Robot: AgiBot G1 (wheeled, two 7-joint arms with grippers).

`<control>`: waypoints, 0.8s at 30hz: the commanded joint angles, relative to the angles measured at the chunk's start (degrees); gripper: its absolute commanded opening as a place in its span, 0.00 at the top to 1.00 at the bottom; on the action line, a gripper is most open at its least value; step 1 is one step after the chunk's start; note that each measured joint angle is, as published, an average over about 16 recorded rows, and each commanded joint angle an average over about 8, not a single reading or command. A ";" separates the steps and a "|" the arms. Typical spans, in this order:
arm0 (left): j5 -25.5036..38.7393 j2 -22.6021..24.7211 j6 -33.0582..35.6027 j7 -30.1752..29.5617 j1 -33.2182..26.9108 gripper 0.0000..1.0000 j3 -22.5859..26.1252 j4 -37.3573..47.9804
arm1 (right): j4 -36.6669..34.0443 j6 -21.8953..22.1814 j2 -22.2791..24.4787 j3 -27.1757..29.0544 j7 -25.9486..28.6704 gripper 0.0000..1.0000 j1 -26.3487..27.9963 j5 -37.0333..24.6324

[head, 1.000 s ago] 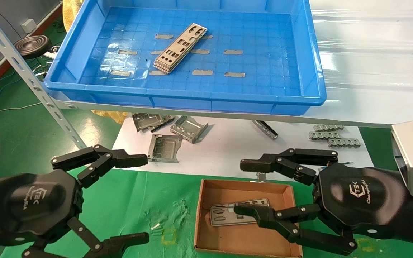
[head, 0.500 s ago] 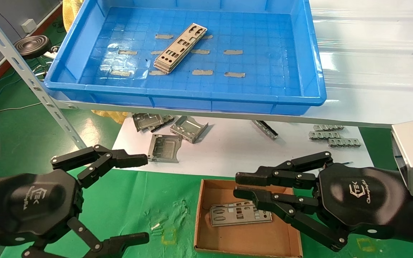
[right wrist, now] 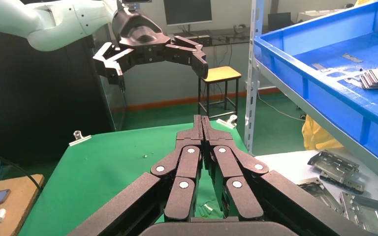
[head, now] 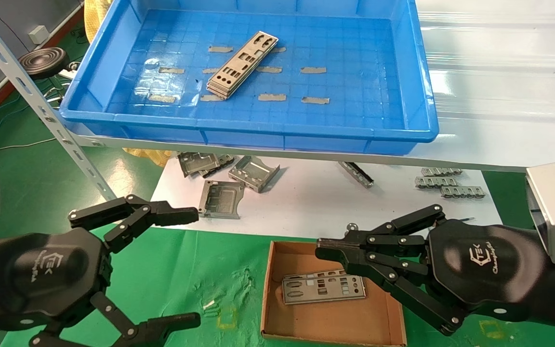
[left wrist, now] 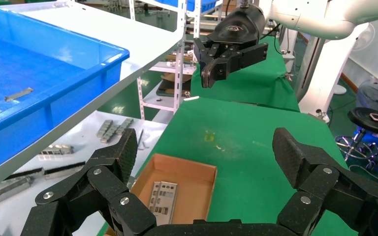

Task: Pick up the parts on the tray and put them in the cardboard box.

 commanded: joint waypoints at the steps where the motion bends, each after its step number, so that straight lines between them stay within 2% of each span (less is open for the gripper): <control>1: 0.00 0.00 0.00 0.00 0.00 0.00 0.00 0.00 | 0.00 0.00 0.00 0.00 0.00 1.00 0.00 0.00; 24: 0.00 0.00 0.00 0.00 0.00 0.00 0.00 0.00 | 0.00 0.00 0.00 0.00 0.00 1.00 0.00 0.00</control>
